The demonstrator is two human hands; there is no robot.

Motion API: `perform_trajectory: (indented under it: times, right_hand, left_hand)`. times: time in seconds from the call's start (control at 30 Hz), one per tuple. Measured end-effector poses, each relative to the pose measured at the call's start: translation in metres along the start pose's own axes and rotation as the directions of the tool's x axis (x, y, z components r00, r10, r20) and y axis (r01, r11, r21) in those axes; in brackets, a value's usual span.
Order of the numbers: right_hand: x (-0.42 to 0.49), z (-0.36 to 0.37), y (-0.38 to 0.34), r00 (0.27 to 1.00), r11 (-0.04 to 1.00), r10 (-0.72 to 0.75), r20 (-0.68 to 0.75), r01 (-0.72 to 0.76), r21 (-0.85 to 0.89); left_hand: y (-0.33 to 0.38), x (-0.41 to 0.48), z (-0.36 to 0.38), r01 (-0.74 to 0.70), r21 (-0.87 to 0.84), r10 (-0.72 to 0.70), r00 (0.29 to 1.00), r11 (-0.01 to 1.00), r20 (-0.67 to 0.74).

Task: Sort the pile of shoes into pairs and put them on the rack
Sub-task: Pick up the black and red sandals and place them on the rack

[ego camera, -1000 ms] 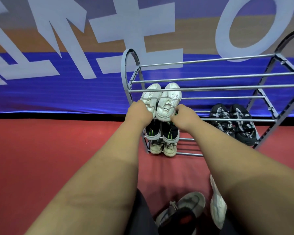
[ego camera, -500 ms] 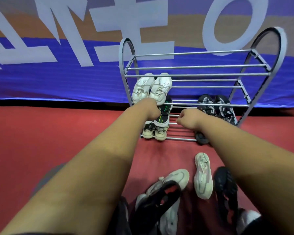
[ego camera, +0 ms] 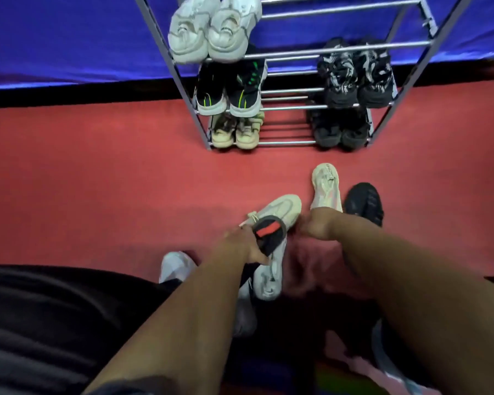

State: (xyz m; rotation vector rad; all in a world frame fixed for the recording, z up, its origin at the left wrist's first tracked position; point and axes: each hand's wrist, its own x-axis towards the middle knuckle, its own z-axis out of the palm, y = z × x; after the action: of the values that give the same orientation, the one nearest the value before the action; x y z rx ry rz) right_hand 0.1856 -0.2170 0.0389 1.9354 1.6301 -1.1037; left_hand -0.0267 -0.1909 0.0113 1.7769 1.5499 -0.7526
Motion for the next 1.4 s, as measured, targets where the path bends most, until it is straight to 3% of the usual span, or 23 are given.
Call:
perform_trajectory:
  times: [0.07,0.17,0.3,0.43,0.53,0.63,0.7,0.77,0.8,0.87,0.93,1.03,1.1,1.2,1.23,1.3,1.4]
  right_hand:
    - [0.002,0.012,0.0,1.0,0.999,0.01,-0.002,-0.01,0.031]
    - [0.008,0.021,-0.003,0.998,0.987,0.058,-0.014,-0.056,0.148]
    - [0.012,0.025,0.009,0.989,0.973,0.146,-0.007,-0.142,0.181]
    - [0.028,0.033,0.045,0.937,0.912,0.343,-0.066,-0.315,0.263]
    - [0.032,0.037,0.073,0.801,0.768,0.582,-0.139,-0.485,0.418]
    - [0.035,0.042,0.094,0.701,0.634,0.71,-0.06,-0.601,0.487]
    - [0.039,0.049,0.102,0.697,0.615,0.717,-0.014,-0.623,0.484]
    - [0.041,0.056,0.104,0.727,0.647,0.686,0.006,-0.615,0.451]
    - [0.042,0.06,0.103,0.741,0.67,0.672,0.007,-0.611,0.422]
    - [0.044,0.067,0.102,0.747,0.692,0.664,-0.013,-0.609,0.388]
    - [0.047,0.07,0.103,0.736,0.679,0.677,-0.026,-0.611,0.407]
    - [0.048,0.073,0.107,0.728,0.651,0.685,-0.013,-0.604,0.46]
    - [0.049,0.075,0.11,0.729,0.654,0.685,-0.017,-0.604,0.457]
    - [0.05,0.076,0.115,0.741,0.678,0.67,-0.044,-0.587,0.443]
    - [0.048,0.075,0.116,0.745,0.679,0.665,-0.051,-0.575,0.457]
    - [0.043,0.072,0.118,0.732,0.663,0.675,-0.089,-0.55,0.508]
    - [0.037,0.067,0.117,0.705,0.636,0.689,-0.168,-0.478,0.605]
  left_hand:
    - [-0.002,0.004,0.021,0.013,0.135,0.002,0.994,0.991,-0.108]
    - [0.002,0.011,0.022,-0.03,0.144,0.057,0.981,0.989,-0.183]
    - [-0.004,0.018,0.008,-0.097,0.037,0.102,0.98,0.995,-0.17]
    - [-0.014,0.031,0.005,-0.146,-0.252,0.119,0.986,0.957,-0.117]
    - [-0.005,0.041,-0.003,-0.127,-0.625,0.075,0.991,0.77,-0.108]
    - [0.015,0.049,-0.018,-0.137,-0.827,0.04,0.99,0.545,-0.138]
    - [0.027,0.042,-0.023,-0.024,-0.899,-0.011,0.999,0.438,-0.032]
    - [0.031,0.037,-0.018,0.183,-0.926,0.006,0.981,0.33,0.196]
    - [0.03,0.031,-0.013,0.285,-0.895,0.039,0.948,0.342,0.316]
    - [0.029,0.025,-0.001,0.386,-0.783,0.06,0.88,0.487,0.471]
    - [0.035,0.02,0.001,0.352,-0.71,-0.017,0.902,0.609,0.432]
    - [0.043,0.032,-0.008,0.099,-0.609,-0.115,0.993,0.787,0.014]
    - [0.044,0.046,-0.02,-0.029,-0.424,-0.094,0.959,0.905,-0.267]
    - [0.046,0.053,-0.033,-0.135,-0.256,-0.025,0.843,0.957,-0.537]
    - [0.047,0.057,-0.036,-0.159,-0.124,0.063,0.825,0.979,-0.562]
    - [0.048,0.066,-0.035,-0.21,0.059,0.213,0.86,0.976,-0.464]
    - [0.043,0.082,-0.024,-0.22,0.117,0.246,0.924,0.968,-0.292]
